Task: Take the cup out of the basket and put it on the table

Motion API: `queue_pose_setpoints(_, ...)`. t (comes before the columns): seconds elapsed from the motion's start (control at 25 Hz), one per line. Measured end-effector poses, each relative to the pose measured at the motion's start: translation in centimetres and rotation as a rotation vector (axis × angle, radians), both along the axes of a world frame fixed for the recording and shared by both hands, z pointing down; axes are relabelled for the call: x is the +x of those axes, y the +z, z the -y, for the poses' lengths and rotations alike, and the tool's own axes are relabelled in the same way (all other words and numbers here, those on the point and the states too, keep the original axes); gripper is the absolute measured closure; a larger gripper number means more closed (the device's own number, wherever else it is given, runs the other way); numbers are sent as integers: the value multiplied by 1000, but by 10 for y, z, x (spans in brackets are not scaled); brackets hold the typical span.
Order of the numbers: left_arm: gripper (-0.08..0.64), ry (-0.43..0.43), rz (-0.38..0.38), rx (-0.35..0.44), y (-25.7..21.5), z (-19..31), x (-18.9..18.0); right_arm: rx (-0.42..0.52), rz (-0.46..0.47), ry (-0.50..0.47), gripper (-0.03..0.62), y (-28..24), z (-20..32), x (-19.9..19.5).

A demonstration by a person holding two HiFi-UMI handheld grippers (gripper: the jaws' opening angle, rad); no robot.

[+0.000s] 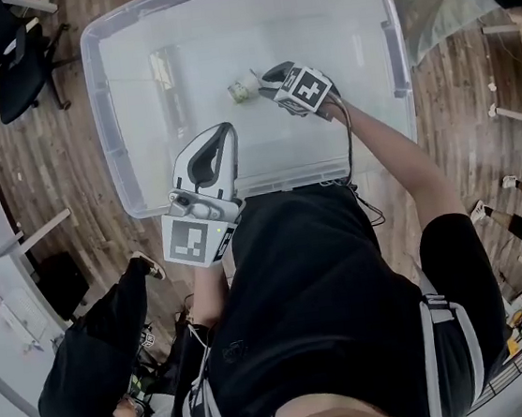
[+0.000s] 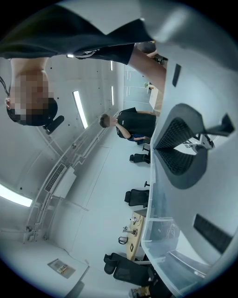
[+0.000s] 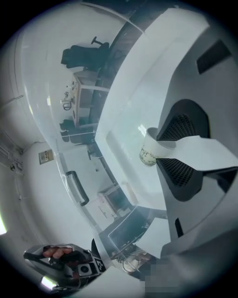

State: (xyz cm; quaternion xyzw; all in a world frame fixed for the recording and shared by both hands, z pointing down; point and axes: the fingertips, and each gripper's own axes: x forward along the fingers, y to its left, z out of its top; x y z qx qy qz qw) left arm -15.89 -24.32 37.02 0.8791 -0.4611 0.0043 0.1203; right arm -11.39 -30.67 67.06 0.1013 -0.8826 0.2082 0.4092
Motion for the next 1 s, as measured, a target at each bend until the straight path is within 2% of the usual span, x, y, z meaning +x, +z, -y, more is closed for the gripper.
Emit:
queue_pose_setpoints(0.16,541,-11,4,-4,1,1,-5,-40,-21,24,482,21,4,3)
queue_pose_setpoints(0.32,542,-16,10,-9,2,0,-8,-92,12,53,482,29,5,-1)
queue_pose_setpoints(0.52,542,-29,14,-20,6,0,-12,-114,33,29,482,34,0,-11)
queue_pose_setpoints(0.72,541,-33,17,-29,8,-2,-12,-108,11,-2,482,42,-5,-17)
queue_pose_setpoints(0.88,541,-33,20,-29,8,-3,-10,-86,7,-8,548,40,-4,-19)
queue_pose_setpoints(1.0,541,-32,19,-28,9,-4,-10,-74,17,-13,561,36,-4,-22)
